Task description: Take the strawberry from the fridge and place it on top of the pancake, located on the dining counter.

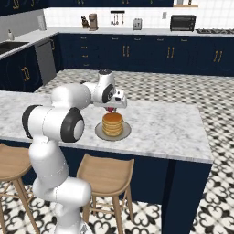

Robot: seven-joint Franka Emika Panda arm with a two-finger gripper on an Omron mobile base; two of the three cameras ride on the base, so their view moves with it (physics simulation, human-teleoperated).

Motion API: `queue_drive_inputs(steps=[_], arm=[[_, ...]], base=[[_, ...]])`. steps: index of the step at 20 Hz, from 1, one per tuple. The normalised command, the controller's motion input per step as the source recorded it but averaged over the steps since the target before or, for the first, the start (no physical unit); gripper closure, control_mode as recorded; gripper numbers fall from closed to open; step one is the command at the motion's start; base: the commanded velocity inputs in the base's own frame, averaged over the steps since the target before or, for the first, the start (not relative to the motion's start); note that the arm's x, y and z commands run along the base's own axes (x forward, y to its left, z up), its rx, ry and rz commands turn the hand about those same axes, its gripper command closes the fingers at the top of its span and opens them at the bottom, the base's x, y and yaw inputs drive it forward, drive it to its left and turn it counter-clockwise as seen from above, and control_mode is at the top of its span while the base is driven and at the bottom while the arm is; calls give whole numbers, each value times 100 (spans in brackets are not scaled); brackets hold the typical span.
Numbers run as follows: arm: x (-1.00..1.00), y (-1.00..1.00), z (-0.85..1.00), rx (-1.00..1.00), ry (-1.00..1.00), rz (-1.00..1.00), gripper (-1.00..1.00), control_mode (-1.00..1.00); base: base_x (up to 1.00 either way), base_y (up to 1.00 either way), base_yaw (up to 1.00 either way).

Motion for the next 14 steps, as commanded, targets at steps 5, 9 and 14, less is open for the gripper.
queue_drive_inputs(steps=[5, 9, 14], arm=[[6, 0, -13, 0, 3, 0, 100, -100], [-22, 0, -2, 0, 2, 0, 100, -100], [-3, 0, -9, 0, 0, 0, 100, -100]], base=[[0, 0, 0], [0, 0, 0], [0, 0, 0]])
